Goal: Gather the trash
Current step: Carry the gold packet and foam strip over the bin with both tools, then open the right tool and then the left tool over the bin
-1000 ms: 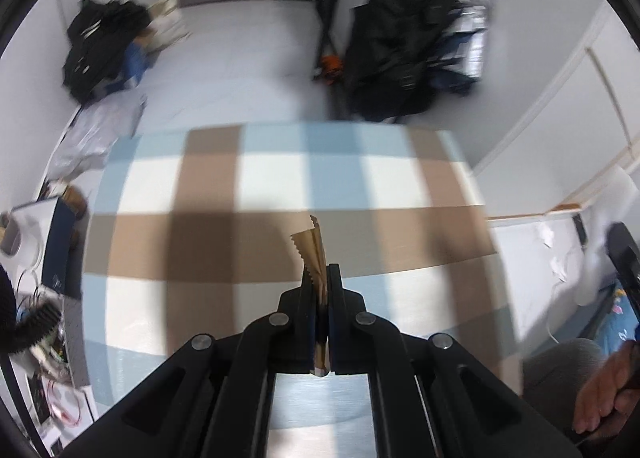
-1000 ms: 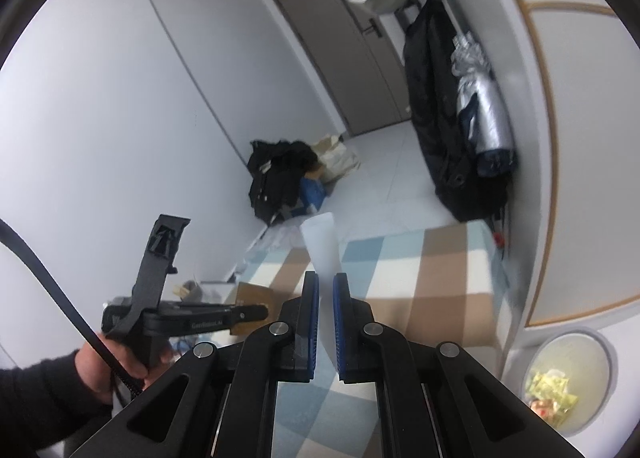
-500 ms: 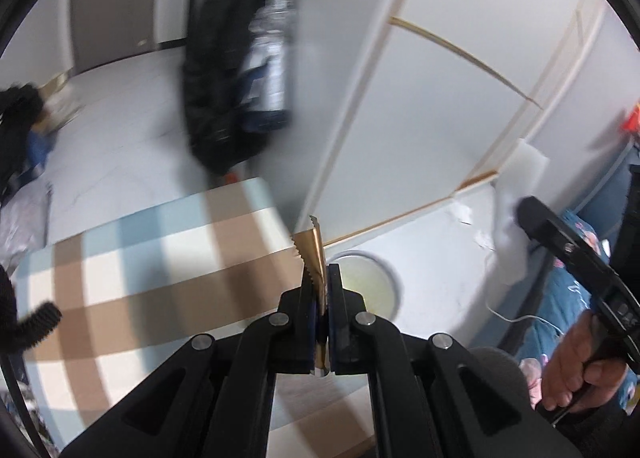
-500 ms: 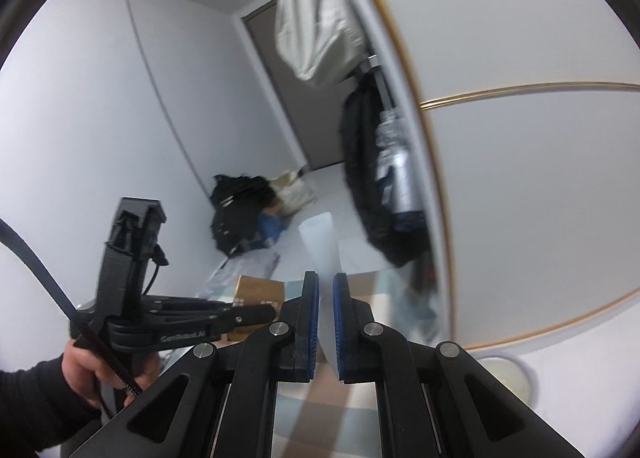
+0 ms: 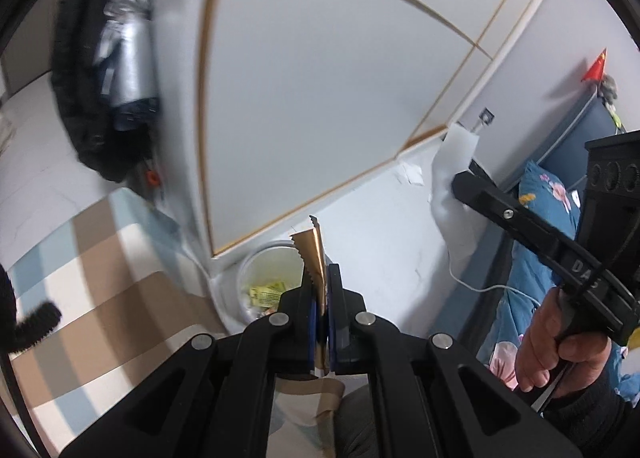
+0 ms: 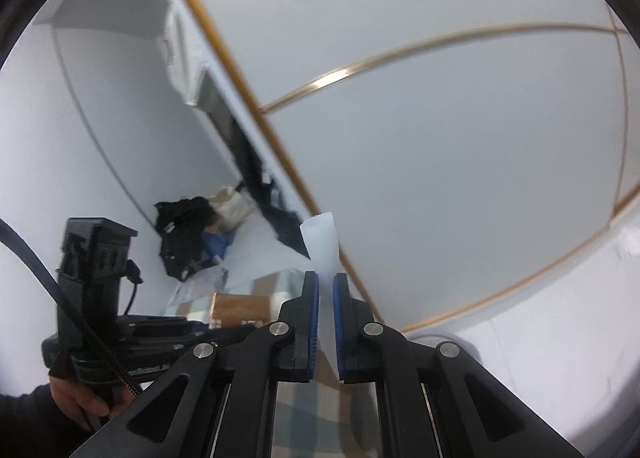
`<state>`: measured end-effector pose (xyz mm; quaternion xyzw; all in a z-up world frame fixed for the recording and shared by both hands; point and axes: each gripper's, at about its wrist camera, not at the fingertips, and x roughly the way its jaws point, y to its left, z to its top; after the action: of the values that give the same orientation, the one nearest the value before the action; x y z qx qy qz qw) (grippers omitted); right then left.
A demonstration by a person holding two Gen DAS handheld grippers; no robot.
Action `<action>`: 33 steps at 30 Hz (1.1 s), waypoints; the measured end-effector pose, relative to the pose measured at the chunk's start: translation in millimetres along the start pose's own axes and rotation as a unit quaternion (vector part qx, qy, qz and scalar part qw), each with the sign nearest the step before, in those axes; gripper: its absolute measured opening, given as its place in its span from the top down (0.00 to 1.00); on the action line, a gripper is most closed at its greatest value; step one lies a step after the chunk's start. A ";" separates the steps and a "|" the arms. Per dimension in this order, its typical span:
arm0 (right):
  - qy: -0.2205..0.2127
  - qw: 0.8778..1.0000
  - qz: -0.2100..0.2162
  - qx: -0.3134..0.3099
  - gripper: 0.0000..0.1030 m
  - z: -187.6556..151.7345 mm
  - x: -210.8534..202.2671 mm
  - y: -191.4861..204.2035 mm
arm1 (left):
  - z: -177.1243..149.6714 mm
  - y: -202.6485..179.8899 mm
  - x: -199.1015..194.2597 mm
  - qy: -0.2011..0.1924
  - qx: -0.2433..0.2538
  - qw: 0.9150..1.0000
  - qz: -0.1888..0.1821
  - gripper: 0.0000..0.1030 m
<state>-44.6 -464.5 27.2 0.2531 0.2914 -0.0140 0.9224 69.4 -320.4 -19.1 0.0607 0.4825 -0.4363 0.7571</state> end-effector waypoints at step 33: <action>0.211 0.959 -0.051 0.182 0.84 -119.0 172.3 -159.0 | -3.6 23.4 152.6 0.163 -0.085 0.983 0.001 1.00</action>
<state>7.7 -525.6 -223.1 0.3989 0.4846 -0.0606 0.7761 107.2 -396.1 -148.2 0.0672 0.6344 -0.3773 0.6713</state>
